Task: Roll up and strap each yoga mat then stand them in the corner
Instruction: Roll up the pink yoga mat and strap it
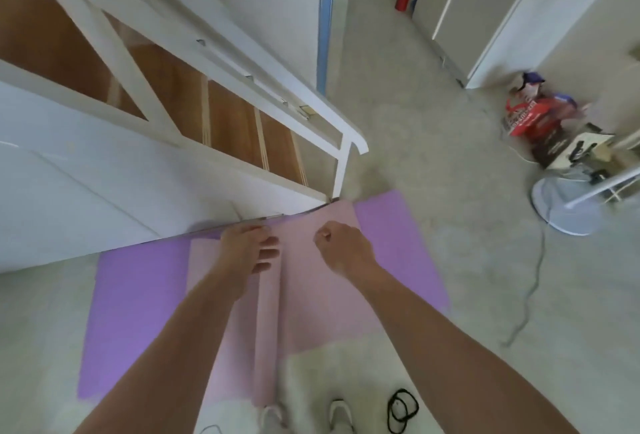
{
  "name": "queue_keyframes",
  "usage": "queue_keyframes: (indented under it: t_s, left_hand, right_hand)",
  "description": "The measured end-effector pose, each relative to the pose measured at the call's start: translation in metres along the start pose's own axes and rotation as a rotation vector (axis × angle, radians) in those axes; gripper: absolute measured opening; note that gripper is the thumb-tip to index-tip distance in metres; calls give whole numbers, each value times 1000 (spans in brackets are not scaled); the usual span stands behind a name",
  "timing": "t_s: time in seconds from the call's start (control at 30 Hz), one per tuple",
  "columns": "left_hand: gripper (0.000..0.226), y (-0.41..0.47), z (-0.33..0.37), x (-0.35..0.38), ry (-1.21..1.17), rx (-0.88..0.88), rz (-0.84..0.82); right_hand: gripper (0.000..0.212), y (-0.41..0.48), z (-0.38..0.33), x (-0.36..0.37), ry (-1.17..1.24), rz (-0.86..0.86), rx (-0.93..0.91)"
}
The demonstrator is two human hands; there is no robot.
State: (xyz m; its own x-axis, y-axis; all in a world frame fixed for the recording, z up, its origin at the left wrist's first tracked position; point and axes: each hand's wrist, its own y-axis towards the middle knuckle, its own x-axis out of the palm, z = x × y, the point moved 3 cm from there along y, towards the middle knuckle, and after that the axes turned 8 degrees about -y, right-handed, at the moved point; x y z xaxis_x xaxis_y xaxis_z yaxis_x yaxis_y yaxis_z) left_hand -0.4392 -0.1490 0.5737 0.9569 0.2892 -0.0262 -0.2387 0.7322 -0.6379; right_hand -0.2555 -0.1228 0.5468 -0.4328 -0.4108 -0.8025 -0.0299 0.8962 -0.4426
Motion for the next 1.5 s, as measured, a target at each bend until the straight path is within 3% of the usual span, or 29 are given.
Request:
queue_keyframes:
  t_s: [0.2, 0.43, 0.6, 0.77, 0.87, 1.03, 1.13, 1.23, 1.3, 1.4, 1.5]
  left_hand:
    - [10, 29, -12, 65, 16, -73, -69]
    - [7, 117, -71, 135, 114, -164, -108]
    - [12, 199, -144, 201, 194, -207, -134]
    - [13, 326, -279, 263, 350, -202, -146]
    - [21, 410, -368, 295, 445, -185, -173]
    - [20, 507, -482, 321, 478, -164, -209]
    - [12, 526, -513, 315, 501, -161, -209]
    - [10, 520, -511, 301, 513, -169, -196]
    - [11, 506, -493, 291, 538, -151, -180]
    - [9, 472, -440, 287, 703, 15, -196]
    - [31, 420, -366, 288, 1018, 376, -245]
  right_hand:
    - [24, 23, 59, -17, 63, 3, 137]
    - [25, 74, 172, 32, 18, -42, 318]
    - [25, 148, 263, 104, 29, -118, 401]
    - [28, 252, 379, 238, 61, -211, 458]
    - [45, 322, 450, 332, 78, -251, 472]
    - [96, 430, 526, 440, 212, -207, 496]
    - [100, 456, 538, 478, 370, -252, 520]
    - [61, 444, 529, 480, 336, -160, 523]
    - [51, 427, 508, 459, 294, -128, 509]
    - [50, 387, 461, 407, 186, -71, 453]
    - [38, 336, 410, 340, 22, 27, 332]
